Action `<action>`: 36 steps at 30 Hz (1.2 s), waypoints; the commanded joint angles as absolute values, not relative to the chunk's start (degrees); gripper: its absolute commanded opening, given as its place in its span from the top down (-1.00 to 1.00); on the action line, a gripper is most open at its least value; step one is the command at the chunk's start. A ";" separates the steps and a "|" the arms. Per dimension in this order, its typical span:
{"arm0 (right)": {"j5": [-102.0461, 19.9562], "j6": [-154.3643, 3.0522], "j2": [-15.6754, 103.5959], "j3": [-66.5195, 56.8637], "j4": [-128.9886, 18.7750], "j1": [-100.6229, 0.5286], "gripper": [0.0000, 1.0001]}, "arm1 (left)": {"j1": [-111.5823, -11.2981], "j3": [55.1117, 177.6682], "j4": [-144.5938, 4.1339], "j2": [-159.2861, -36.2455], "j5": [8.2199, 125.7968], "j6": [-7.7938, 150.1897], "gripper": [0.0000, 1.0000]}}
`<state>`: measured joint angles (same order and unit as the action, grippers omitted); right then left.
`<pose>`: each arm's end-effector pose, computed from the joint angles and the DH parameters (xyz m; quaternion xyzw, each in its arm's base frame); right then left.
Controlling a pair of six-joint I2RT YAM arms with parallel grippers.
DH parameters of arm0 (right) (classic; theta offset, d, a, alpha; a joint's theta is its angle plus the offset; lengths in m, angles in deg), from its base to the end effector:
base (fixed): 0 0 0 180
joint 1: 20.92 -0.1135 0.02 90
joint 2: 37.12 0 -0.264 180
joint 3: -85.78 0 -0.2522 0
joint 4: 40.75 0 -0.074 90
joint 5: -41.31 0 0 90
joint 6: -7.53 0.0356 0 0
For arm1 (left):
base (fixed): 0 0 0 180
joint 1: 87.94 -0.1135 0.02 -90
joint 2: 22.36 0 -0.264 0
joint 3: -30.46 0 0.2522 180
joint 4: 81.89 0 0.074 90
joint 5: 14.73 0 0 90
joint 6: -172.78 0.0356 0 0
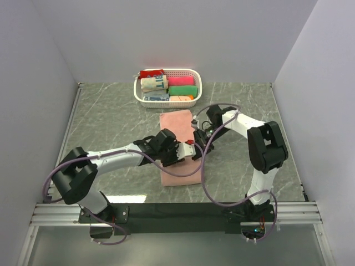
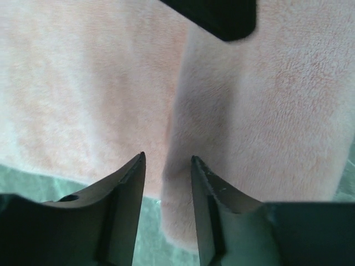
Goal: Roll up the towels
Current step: Roll the towel
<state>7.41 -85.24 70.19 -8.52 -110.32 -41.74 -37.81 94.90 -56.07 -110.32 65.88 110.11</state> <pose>0.2990 0.1453 0.1788 0.1757 -0.8648 -0.4630 0.0827 0.1962 -0.2439 0.1939 0.6069 0.7113 -0.1437 0.3243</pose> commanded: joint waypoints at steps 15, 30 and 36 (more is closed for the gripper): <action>-5.79 -77.11 76.43 -13.31 -89.59 -47.28 0.75 | -26.26 87.22 -51.51 -90.30 68.75 108.71 -0.64; -5.72 -73.95 75.65 -16.48 -85.36 -46.85 0.81 | -19.12 87.37 -56.90 -108.57 75.80 107.03 -0.17; -4.47 -75.87 65.29 -14.64 -86.42 -39.93 0.64 | -23.59 90.62 -48.19 -109.98 64.47 107.30 0.50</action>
<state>-1.53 -73.45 72.79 -15.30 -88.73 -44.56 -21.59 88.73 -55.26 -108.51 72.99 107.60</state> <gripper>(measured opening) 0.165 0.281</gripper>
